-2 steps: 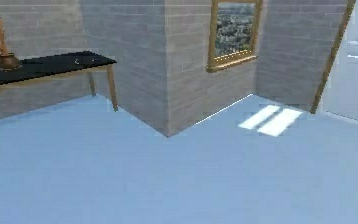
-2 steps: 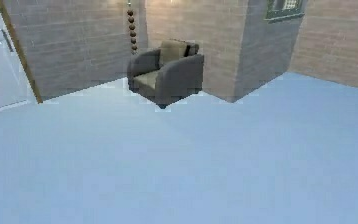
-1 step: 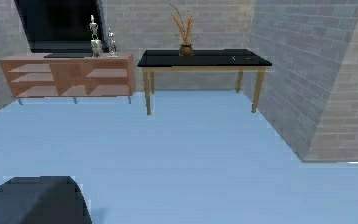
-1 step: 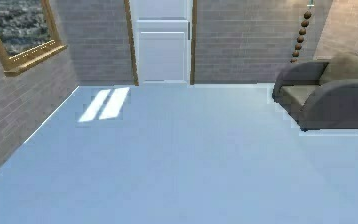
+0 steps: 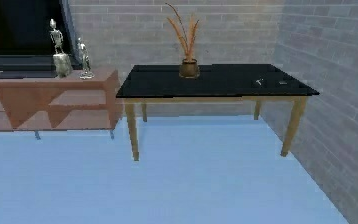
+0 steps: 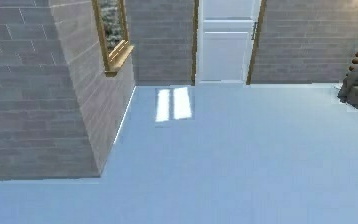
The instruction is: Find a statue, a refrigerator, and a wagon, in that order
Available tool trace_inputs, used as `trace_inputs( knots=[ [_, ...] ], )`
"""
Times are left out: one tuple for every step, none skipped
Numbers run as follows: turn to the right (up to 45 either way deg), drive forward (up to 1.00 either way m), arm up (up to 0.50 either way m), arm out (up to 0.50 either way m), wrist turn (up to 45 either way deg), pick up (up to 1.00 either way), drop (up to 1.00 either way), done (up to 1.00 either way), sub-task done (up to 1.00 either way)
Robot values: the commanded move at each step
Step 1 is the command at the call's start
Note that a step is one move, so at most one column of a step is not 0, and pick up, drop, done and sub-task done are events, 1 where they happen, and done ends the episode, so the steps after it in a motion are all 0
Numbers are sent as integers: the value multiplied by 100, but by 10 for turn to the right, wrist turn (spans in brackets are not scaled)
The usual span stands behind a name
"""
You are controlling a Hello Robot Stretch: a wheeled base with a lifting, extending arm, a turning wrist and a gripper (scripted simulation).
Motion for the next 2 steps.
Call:
trace_inputs(
  knots=[
    [-120, 0, 0, 0, 0, 0, 0, 0, 0],
    [0, 10, 0, 0, 0, 0, 0, 0, 0]
  ],
)
